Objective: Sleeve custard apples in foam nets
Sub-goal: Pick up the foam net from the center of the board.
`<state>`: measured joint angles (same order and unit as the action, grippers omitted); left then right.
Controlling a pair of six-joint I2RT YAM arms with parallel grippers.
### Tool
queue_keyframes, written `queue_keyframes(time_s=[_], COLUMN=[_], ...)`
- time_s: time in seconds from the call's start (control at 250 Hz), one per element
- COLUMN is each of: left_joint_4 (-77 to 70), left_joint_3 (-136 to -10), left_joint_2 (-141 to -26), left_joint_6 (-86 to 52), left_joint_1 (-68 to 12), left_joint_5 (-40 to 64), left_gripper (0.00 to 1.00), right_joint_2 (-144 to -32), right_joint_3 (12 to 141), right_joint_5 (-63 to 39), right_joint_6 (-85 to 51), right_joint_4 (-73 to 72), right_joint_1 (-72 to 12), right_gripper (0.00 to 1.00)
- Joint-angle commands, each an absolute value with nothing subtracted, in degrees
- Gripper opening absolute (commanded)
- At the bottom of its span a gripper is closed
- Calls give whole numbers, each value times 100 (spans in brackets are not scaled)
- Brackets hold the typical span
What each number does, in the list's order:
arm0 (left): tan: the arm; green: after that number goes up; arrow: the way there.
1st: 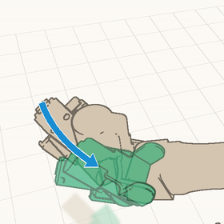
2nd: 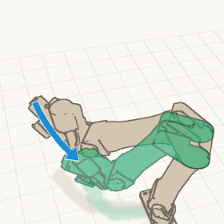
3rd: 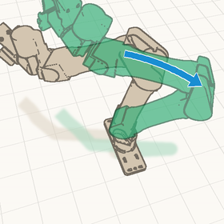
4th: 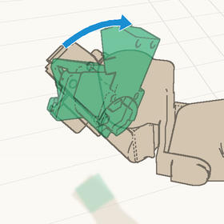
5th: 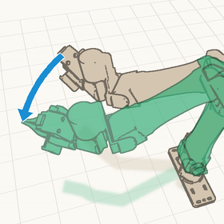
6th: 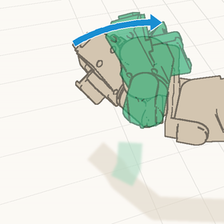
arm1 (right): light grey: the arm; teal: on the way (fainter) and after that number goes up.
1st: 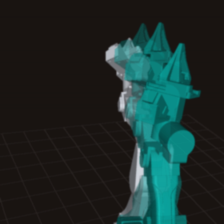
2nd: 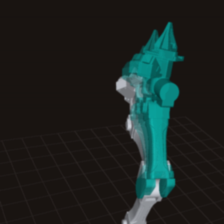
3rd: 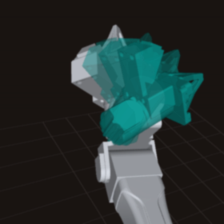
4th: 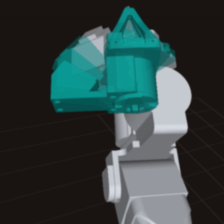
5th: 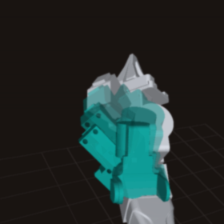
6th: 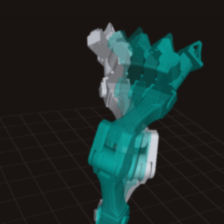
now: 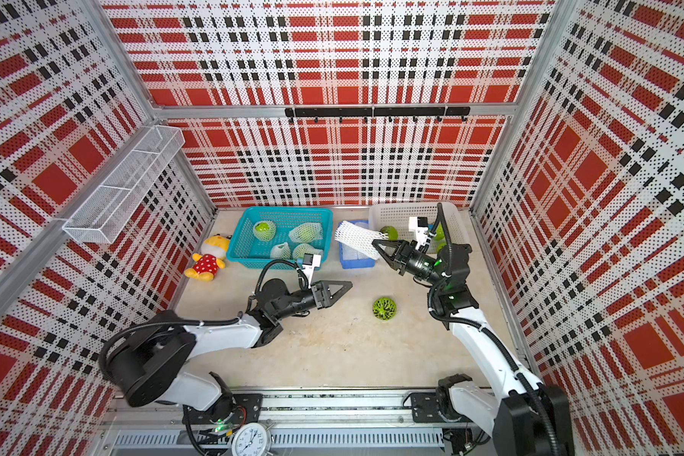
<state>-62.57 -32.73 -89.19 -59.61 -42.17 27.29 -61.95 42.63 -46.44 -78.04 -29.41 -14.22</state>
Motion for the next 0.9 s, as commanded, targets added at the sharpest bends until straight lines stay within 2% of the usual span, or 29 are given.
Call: queue_keyframes(time_s=[0.0, 0.284, 0.456, 0.692, 0.896], left_joint_4=[-7673, -7697, -7704, -7679, -7666], left_joint_3=[-3848, -4490, -4736, -4745, -4738], left_joint_2=[-9160, -9442, -9462, -9379, -9324], left_joint_6=[-6165, -5499, -5236, -5106, -5037], left_joint_1=[-4439, -4626, -4624, -4489, -4391], left_joint_5=[2637, 2642, 2647, 2548, 2580], left_gripper=[85, 91, 85, 67, 63], right_joint_2=[-6091, -5995, -5823, -5628, -5435], right_joint_3=[4421, 4193, 4047, 3808, 3572], right_joint_5=[-4646, -4409, -4298, -4246, -4216], right_joint_6=[-7954, -8524, -8606, -8598, -8451], right_joint_4=[-3315, -3850, -3742, -3508, -3217], right_joint_1=[-1613, -1701, -1697, -1704, -1697], right_gripper=[0, 0, 0, 0, 0])
